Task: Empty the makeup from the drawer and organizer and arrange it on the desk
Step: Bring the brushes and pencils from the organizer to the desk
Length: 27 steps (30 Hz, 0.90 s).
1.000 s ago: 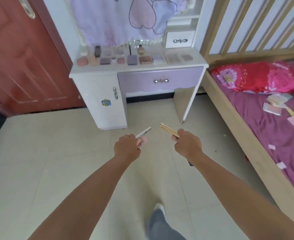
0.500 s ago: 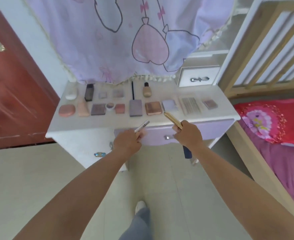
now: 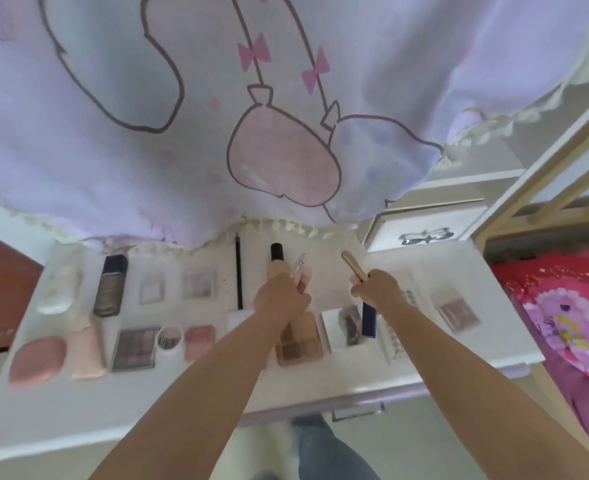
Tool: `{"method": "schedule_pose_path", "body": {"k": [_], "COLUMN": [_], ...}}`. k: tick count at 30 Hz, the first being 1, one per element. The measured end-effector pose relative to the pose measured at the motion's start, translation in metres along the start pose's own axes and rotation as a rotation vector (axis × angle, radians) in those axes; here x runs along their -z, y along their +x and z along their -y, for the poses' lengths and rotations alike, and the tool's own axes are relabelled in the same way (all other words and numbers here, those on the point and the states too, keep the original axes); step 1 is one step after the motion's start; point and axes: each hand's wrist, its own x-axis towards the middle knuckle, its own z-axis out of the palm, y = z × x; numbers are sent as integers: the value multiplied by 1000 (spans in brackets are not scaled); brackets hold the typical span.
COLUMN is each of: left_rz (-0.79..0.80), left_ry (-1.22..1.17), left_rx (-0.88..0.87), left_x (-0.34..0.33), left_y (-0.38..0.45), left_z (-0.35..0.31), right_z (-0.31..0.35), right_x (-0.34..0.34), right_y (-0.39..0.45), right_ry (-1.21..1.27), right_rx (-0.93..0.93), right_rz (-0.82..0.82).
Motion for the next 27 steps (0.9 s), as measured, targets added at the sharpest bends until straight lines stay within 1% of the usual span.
{"method": "schedule_pose_path", "body": {"k": [2, 5, 6, 7, 10, 11, 13, 15, 17, 21, 24, 27], "left_rz": [30, 1, -7, -1, 72, 86, 105, 105, 104, 116, 109, 103], "left_ry": [5, 199, 229, 216, 4, -52, -78, -54, -11, 138, 219, 189], "left_rx": [22, -16, -11, 14, 128, 153, 169, 162, 137, 56, 10, 33], "left_x": [1, -2, -3, -6, -20, -23, -28, -30, -31, -27, -25, -25], "left_y": [23, 49, 54, 60, 76, 81, 86, 89, 90, 85, 84, 84], "left_z": [-16, -33, -37, -40, -45, -45, -45, -45, -45, -48, -47, -48], "right_z": [8, 17, 20, 21, 21, 19, 13, 8, 1, -21, -26, -25], "right_x": [-2, -11, -14, -16, -22, -24, -27, -30, -30, -38, -43, -44], "right_y": [26, 54, 60, 66, 78, 81, 83, 81, 72, 48, 38, 41], "right_ry": [-33, -50, -68, -82, -121, -144, -167, -125, -100, -210, -219, -181], "right_rx": [12, 16, 17, 19, 33, 59, 131, 195, 210, 226, 223, 280], "right_rz": [17, 28, 35, 37, 5, -19, -86, -158, -201, -322, -251, -271]}}
